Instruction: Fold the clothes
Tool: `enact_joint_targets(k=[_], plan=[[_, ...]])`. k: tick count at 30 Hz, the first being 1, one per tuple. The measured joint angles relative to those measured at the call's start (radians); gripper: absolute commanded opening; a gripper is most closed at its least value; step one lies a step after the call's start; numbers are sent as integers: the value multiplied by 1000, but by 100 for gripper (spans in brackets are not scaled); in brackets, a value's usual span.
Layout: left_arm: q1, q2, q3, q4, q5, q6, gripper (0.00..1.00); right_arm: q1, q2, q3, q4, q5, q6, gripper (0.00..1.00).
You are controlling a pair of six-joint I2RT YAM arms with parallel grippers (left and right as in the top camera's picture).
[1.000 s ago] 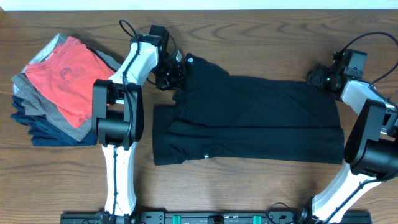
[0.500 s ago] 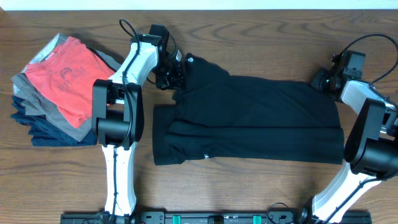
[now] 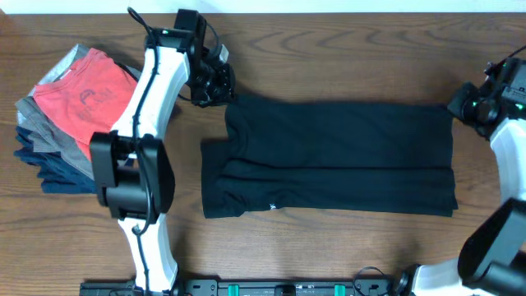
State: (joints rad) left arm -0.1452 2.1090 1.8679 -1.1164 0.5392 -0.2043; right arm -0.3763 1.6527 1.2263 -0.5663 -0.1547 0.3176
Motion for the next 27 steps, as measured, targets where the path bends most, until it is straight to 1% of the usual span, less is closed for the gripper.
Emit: enact_joint_targets(k=[5,9,14,19,27], plan=[[0,-9,1,-150,-1,30,6,0,-15,-2,-240,110,0,1],[-1,-9,1,-245,-14,58,6,-1,-15,-3,-338,201,0,1],[-1,-9,1,-348,-72,79,6,-22,-15,-3,-411,239,0,1],[-1,-9,-12,-402,-118,93,6,-48,-15,-4,-444,254,0,1],[-7,-9,-153,-411,-132,105,6,-59,-15,-4,-467,299,0,1]])
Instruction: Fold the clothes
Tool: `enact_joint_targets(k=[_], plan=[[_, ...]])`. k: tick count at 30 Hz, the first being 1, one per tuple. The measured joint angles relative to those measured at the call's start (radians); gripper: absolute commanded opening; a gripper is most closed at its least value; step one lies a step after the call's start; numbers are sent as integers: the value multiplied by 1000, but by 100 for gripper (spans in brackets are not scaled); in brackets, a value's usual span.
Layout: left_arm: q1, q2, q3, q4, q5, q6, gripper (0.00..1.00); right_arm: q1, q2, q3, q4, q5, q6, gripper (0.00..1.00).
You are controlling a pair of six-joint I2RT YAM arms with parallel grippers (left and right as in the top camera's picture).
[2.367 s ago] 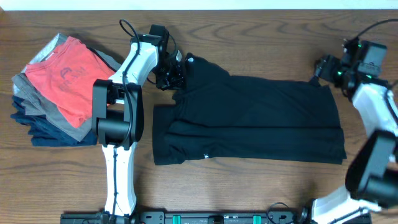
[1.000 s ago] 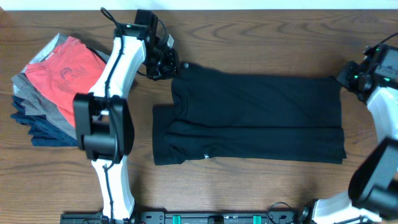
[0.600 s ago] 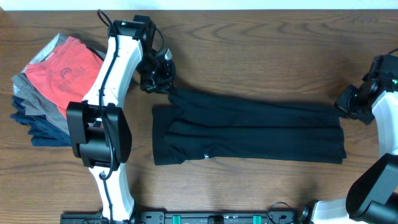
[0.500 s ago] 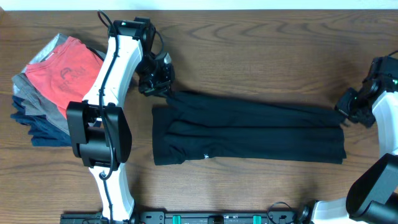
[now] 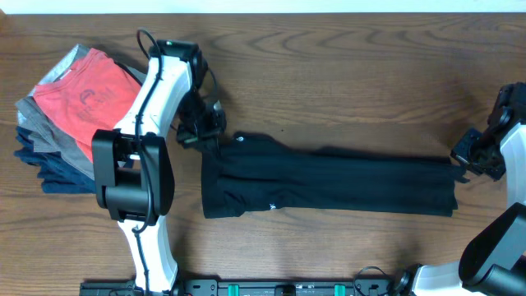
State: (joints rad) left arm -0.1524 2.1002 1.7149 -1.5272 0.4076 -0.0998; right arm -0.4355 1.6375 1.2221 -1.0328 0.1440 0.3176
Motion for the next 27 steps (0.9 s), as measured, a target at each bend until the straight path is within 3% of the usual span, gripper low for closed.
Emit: enact_joint_targets(k=[7,14,19,22,24,27], plan=[[-54,0,-140,27,0,0,6,-24,0,0,-9,52,0,1],[-109,0,-160,16,-16,0,6,-64,0,-17,-24,68,0,2],[-111,0,-160,-6,-44,1,7,-72,0,-34,-25,72,5,15],[-111,0,-162,-35,-69,10,29,-73,0,-34,-25,77,5,24],[-111,0,-166,-56,-82,6,37,-73,0,-34,-26,81,2,25],[-111,0,-169,-71,-95,9,40,-73,0,-34,-31,82,2,27]])
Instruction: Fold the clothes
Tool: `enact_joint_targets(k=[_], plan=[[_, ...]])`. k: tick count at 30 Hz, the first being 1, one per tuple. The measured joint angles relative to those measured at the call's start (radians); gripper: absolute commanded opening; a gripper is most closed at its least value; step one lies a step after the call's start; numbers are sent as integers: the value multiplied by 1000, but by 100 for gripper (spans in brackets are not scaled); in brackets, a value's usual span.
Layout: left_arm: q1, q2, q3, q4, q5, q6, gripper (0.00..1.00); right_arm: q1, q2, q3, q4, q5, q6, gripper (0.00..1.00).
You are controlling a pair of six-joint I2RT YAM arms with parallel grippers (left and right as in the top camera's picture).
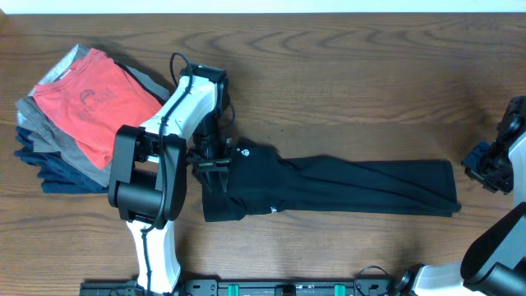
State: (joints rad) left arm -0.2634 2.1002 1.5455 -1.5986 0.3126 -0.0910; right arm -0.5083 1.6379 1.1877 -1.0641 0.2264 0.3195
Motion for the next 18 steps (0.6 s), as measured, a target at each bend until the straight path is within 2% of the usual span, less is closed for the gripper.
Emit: enact_joint_targets(k=[9,14,16,17,18], plan=[[0,0,0,19,16,-1,39,0,0,0,-17,-42,-16,36],[0,-42,6,225,89,-2,41,0,0,0,-19,-135,-54,38],[-2,-85,7,335,122,5,68,0,0,0,-20,-158,-64,38],[-5,-107,10,387,134,5,73,0,0,0,-20,-168,-68,38],[-10,-126,14,430,142,-2,74,0,0,0,-21,-174,-69,39]])
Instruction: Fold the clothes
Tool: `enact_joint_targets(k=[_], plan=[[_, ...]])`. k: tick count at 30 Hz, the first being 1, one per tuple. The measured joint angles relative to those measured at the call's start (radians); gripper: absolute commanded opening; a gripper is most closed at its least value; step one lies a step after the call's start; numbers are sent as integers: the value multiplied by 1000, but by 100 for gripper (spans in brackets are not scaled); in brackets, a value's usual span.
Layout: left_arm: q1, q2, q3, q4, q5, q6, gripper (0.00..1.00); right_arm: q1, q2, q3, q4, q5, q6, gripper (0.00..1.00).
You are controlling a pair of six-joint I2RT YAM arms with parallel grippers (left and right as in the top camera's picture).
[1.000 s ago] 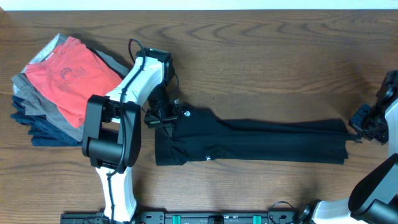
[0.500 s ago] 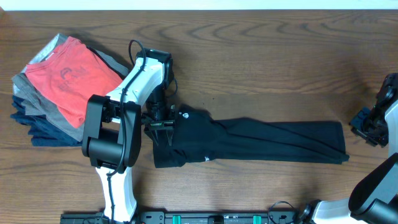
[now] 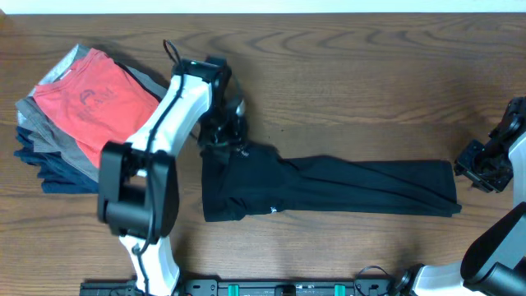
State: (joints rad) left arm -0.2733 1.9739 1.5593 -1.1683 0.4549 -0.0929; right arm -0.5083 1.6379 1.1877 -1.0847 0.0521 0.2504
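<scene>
A black garment [image 3: 329, 185] lies folded into a long band across the middle of the table, thicker at its left end. My left gripper [image 3: 222, 134] hovers at the band's upper left corner, blurred, with no cloth in it. Just past the band's right end is my right gripper [image 3: 478, 164], apart from the cloth, its fingers spread and empty.
A stack of folded clothes [image 3: 78, 111] with a red shirt on top sits at the left of the wooden table [image 3: 353, 74]. The left arm [image 3: 168, 123] reaches between that stack and the black garment.
My left gripper was over the garment's left end; it now sits farther back at the upper left corner. The right gripper shifted slightly. The garment has kept its shape.
At first the garment lay wide, with both grippers at its far corners. Then the far edge was brought partway toward the front. Later it lay as a narrow band, the left gripper above it and the right beside its end. Now both grippers are off the cloth.
</scene>
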Motion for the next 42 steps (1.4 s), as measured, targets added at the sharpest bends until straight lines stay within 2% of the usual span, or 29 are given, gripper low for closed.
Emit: enact_joint_targets(k=[7,13,21,24,26,30,31,42], plan=[[-86,-18,6,153,34,-68,74,0,0,0,-7,-23,-8,40],[-156,11,6,140,-11,-164,74,0,0,0,-7,-28,-10,40],[-194,67,6,145,-79,-211,74,0,0,0,-6,-31,-10,40],[-202,89,6,158,-98,-226,64,0,0,0,-6,-31,-10,40],[-203,102,5,159,-105,-231,49,0,0,0,-6,-31,-10,40],[-203,109,3,169,-119,-237,9,0,0,0,-6,-31,-10,40],[-203,109,3,171,-122,-239,6,0,0,0,-6,-31,-10,40],[-203,109,2,109,-105,-233,6,0,0,0,-4,-31,-11,41]])
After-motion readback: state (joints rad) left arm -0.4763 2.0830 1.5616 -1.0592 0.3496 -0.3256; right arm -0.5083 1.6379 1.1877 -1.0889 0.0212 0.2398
